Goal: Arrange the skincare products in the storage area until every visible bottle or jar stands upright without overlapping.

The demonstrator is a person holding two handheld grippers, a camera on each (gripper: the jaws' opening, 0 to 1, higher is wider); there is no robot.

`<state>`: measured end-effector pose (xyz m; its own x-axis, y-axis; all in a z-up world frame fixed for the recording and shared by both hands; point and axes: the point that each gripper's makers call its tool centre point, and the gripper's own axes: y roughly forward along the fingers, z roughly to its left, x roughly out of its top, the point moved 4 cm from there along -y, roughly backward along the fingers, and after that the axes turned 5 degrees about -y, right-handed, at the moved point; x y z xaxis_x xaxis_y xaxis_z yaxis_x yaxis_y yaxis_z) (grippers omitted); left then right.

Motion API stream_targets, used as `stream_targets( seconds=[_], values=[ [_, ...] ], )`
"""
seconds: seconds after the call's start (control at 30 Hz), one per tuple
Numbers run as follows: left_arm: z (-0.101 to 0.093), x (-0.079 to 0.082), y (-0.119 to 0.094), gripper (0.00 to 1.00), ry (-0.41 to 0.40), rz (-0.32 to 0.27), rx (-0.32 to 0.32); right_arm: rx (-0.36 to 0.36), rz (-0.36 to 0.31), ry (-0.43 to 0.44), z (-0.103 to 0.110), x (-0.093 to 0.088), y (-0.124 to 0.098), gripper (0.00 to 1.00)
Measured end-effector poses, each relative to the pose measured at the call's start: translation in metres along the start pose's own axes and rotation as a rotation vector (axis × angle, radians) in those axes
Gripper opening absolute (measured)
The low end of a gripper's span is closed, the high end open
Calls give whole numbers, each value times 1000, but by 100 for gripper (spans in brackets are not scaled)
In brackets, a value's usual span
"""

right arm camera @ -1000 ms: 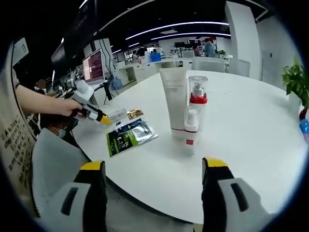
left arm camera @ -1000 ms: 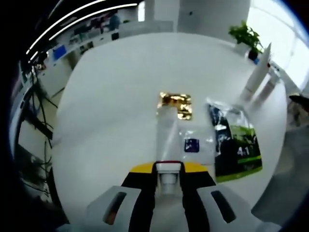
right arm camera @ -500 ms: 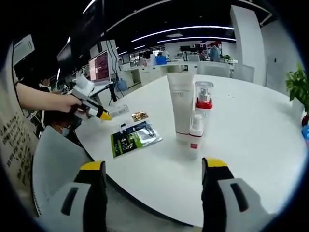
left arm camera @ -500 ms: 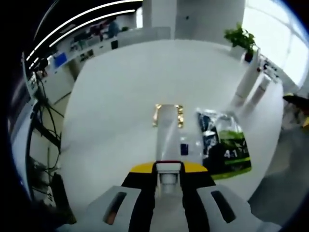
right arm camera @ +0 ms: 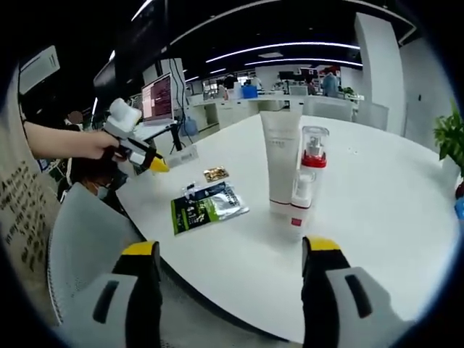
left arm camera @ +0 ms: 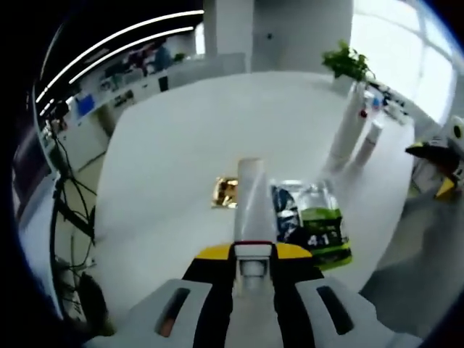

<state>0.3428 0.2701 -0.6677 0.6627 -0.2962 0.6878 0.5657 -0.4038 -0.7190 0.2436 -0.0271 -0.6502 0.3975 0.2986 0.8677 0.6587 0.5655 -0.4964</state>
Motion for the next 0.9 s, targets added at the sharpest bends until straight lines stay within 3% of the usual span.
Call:
stream_targets(
  seconds=[0.3, 0.5, 0.6, 0.77, 0.9],
  values=[
    [-55, 47, -14, 16, 126, -66, -104, 4, 1, -32, 2, 1, 1, 79],
    [-82, 71, -24, 16, 186, -101, -143, 30, 3, -133, 13, 8, 2, 77],
    [-90, 77, -29, 16, 192, -114, -148, 19, 7, -252, 12, 22, 3, 76],
    [-104, 85, -40, 16, 189, -116, -159, 2, -49, -504, 9, 68, 10, 75],
    [-109, 90, -46, 16, 194, -112, -164, -9, -87, -635, 8, 93, 17, 72]
  ],
)
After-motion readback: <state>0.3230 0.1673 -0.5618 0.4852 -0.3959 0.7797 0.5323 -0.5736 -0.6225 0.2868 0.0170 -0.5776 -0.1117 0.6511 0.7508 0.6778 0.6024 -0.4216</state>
